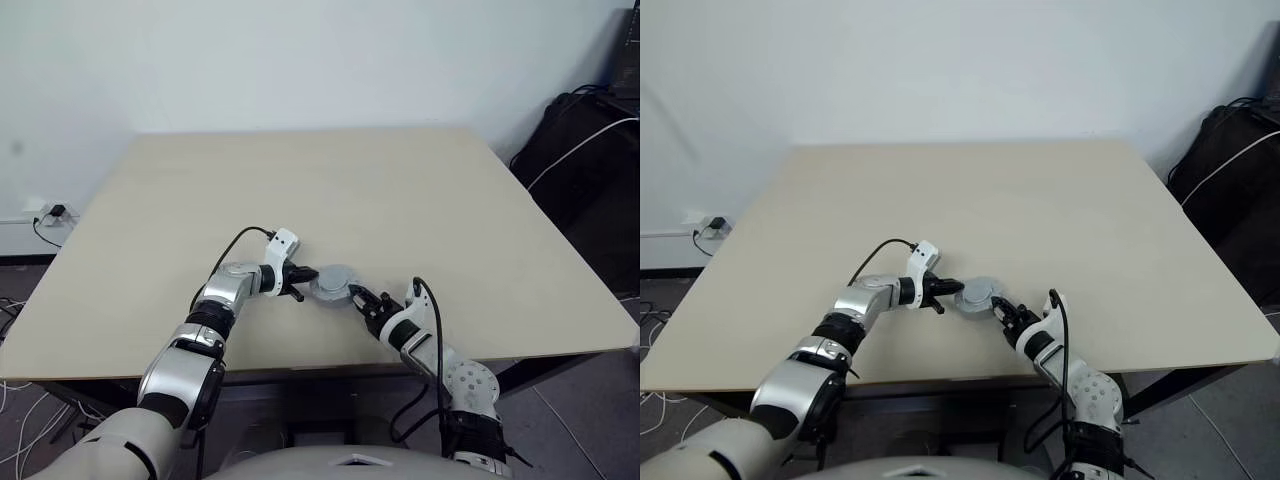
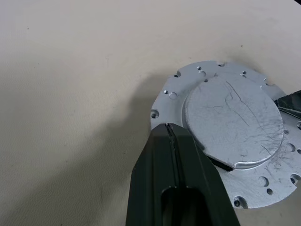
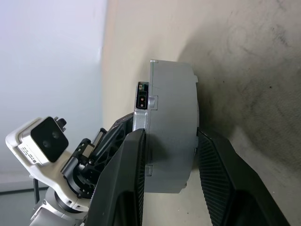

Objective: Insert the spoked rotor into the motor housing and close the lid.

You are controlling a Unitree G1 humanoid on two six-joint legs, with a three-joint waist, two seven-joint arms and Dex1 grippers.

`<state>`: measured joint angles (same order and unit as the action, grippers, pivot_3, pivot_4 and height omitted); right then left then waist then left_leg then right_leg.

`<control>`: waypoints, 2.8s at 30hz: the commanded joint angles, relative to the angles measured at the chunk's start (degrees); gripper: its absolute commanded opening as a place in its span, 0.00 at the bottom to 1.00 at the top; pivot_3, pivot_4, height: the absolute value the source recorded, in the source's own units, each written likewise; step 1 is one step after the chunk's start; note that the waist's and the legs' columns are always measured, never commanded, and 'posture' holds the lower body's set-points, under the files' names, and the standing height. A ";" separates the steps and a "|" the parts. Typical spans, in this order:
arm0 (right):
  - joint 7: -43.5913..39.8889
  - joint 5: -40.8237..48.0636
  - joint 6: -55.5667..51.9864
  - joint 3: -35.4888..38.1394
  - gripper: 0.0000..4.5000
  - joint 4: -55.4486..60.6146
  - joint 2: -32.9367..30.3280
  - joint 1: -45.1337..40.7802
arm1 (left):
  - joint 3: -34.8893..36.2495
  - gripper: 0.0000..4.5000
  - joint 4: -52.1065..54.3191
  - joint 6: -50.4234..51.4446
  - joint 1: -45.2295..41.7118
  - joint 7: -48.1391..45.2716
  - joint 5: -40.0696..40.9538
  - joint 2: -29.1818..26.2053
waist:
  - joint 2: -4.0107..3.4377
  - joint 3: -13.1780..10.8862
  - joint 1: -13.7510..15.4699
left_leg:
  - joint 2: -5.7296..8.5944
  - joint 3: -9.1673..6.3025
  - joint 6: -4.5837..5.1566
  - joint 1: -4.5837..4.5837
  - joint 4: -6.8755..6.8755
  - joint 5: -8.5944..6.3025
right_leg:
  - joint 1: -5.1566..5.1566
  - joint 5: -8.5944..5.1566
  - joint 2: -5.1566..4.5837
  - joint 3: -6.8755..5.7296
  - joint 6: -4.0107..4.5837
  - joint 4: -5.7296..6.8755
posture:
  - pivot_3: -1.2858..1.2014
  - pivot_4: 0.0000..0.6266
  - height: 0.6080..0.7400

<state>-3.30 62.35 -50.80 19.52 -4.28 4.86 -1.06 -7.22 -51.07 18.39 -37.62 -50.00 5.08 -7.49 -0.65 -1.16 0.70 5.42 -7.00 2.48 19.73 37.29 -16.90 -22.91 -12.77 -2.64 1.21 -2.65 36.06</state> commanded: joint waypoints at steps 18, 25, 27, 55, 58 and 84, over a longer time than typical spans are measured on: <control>1.07 1.34 -3.62 -4.99 0.28 2.33 2.77 1.31 | -0.56 0.00 -0.03 0.51 0.66 -0.25 -0.89 -0.54 | -0.02 0.18 -0.82 | -0.02 0.10 0.00 -0.12 0.20 0.01 | 0.06 0.00 0.02 0.08 -0.01 0.29 | 0.52 0.00 1.00; 1.39 1.84 -3.37 -5.14 0.28 2.71 2.79 1.65 | 3.25 0.00 6.27 0.00 3.21 1.18 2.86 0.49 | -0.02 0.18 -1.26 | -0.01 0.11 0.00 -0.10 0.22 0.01 | 0.04 0.00 0.01 0.10 0.00 0.33 | 0.52 0.00 1.00; 1.43 1.82 -3.18 -5.24 0.28 2.71 2.84 1.81 | 4.99 0.00 9.77 0.19 4.69 1.91 4.72 0.93 | -0.01 0.17 -1.30 | -0.01 0.12 0.00 -0.04 0.22 0.01 | 0.04 0.00 0.00 0.12 0.00 0.36 | 0.52 0.00 1.00; -9.88 12.24 -0.58 -4.14 0.28 5.03 3.62 2.93 | 22.59 0.00 55.76 20.57 41.70 22.67 40.88 13.61 | -0.04 -0.10 -1.32 | -0.08 0.32 0.01 0.16 0.51 -0.01 | -0.05 -0.22 0.03 0.25 -0.23 0.65 | 0.52 0.00 1.00; -10.65 13.31 -0.48 -4.16 0.28 4.91 3.14 2.54 | 22.01 0.04 58.01 22.41 45.31 23.34 46.02 15.53 | -0.11 -0.17 -1.31 | -0.09 0.32 0.00 0.16 0.54 -0.02 | -0.03 -0.23 0.02 0.24 -0.23 0.65 | 0.52 0.00 1.00; -9.71 16.35 -11.02 -8.35 0.28 7.09 -1.15 2.38 | 15.25 0.99 54.79 25.00 50.50 28.67 69.11 16.35 | -0.18 -0.24 -1.22 | -0.08 0.34 -0.01 0.33 0.54 -0.03 | -0.48 -0.27 0.01 0.24 -0.17 0.63 | 0.52 0.00 1.00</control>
<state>-11.68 75.20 -60.26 12.51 -1.54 3.51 2.50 9.16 4.14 43.32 12.52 -21.04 72.98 3.61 -0.83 -1.41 -0.51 5.34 -6.65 2.48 20.06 37.83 -16.93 -23.38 -13.05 -2.63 1.45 -2.82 36.69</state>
